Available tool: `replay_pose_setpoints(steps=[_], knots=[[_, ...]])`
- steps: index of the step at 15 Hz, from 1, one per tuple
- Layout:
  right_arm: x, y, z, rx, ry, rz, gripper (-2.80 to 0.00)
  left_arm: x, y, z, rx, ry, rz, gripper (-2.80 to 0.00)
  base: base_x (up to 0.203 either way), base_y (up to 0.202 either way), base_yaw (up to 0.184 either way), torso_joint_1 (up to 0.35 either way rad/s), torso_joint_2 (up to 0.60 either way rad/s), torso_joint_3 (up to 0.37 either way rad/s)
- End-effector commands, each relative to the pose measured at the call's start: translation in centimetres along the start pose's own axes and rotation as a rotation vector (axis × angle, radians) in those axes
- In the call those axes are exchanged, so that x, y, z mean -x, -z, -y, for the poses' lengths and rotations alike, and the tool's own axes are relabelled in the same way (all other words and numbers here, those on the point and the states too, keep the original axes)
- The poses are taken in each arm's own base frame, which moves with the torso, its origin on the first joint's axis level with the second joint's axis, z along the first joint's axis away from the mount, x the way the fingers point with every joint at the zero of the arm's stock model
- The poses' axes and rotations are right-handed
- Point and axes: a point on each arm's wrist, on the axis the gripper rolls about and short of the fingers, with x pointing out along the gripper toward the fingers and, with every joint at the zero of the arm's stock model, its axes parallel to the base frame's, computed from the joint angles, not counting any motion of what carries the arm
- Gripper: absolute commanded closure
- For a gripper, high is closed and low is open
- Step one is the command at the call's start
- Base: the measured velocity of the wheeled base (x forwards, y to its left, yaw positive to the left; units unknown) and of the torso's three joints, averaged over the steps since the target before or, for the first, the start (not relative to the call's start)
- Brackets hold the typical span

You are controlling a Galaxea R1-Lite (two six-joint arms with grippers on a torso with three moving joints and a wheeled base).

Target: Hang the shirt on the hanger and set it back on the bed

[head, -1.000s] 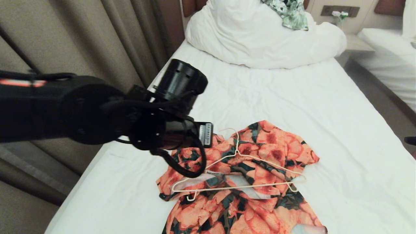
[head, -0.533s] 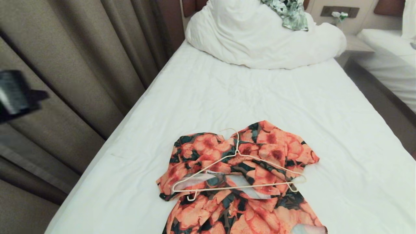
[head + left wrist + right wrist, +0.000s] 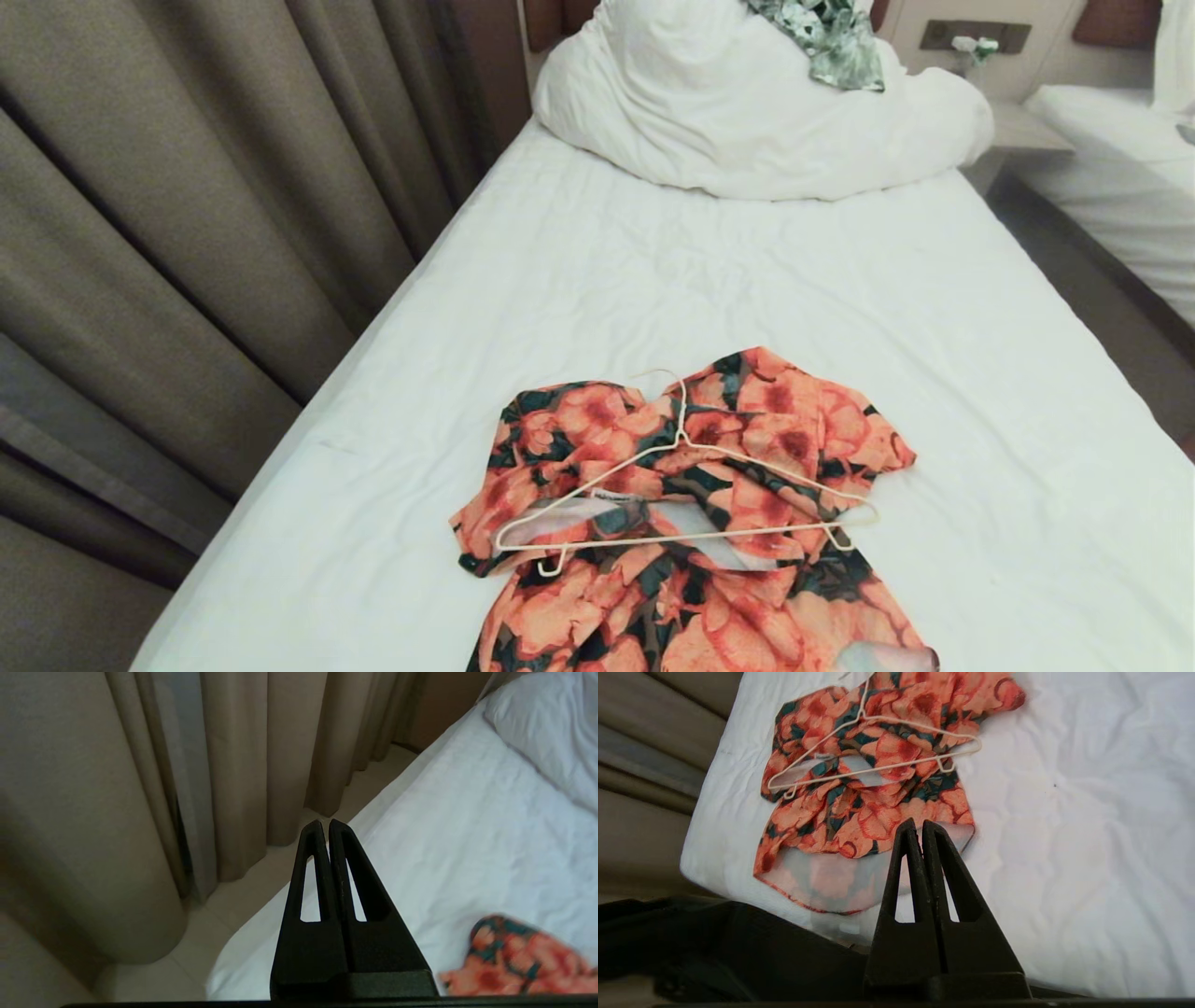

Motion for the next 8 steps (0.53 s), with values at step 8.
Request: replay_pose_setpoints(steps=[8], knots=[[-2.4,9.8,3.9,0.16,0.03,0.096,0.0,1.4,11.3,-2.2,-0.163,0.427,-0.091,0.0,0.0,0.0,0.0,0.0,0.0,0.0]])
